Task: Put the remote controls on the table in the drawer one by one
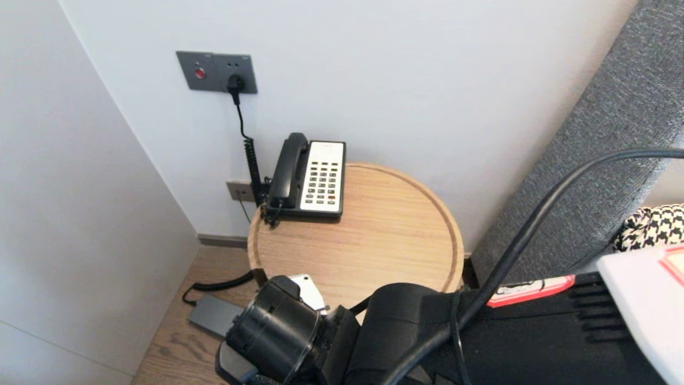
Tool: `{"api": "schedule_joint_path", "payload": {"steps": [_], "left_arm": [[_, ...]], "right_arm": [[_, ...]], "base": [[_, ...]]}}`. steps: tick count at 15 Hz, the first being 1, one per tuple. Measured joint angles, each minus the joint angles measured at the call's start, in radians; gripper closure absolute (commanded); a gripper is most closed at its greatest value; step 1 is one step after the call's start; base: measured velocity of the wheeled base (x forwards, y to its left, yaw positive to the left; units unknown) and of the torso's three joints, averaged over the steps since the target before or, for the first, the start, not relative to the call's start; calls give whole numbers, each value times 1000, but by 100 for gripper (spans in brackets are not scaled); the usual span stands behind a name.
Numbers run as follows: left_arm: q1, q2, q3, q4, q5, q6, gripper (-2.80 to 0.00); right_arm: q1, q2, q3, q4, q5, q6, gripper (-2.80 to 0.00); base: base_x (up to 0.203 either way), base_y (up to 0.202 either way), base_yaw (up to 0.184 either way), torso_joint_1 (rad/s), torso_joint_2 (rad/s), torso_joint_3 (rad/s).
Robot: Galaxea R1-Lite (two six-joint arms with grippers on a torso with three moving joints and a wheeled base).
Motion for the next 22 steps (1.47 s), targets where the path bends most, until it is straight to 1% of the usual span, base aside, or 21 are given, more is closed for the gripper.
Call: {"api": "schedule_joint_path", "payload": {"steps": [6,9,12,14,15,18,20,22], "left_arm": [[0,0,0,0,0,0,0],[0,0,0,0,0,0,0],[0,0,0,0,0,0,0],[0,0,0,0,0,0,0],[0,0,0,0,0,0,0],[0,0,0,0,0,0,0],[0,0,0,0,0,0,0],[0,0,0,0,0,0,0]], "right_arm": [[6,26,-6,1,-56,-6,0],[6,30,-6,3,-80,-49,0],[4,32,-6,20,-139,-51,0],[7,46,-18,27,-209,-39,0],[10,51,-25,27,-230,-30,0],[26,53,-38,36,-237,-28,0],[29,57,-67,86,-237,-26,0],[31,69,-134,152,-234,-13,0]], "base": [[0,0,0,0,0,0],[0,0,0,0,0,0],[0,0,0,0,0,0],[0,0,0,0,0,0],[0,0,0,0,0,0],[0,0,0,0,0,0],[0,0,0,0,0,0],[0,0,0,0,0,0]]}}
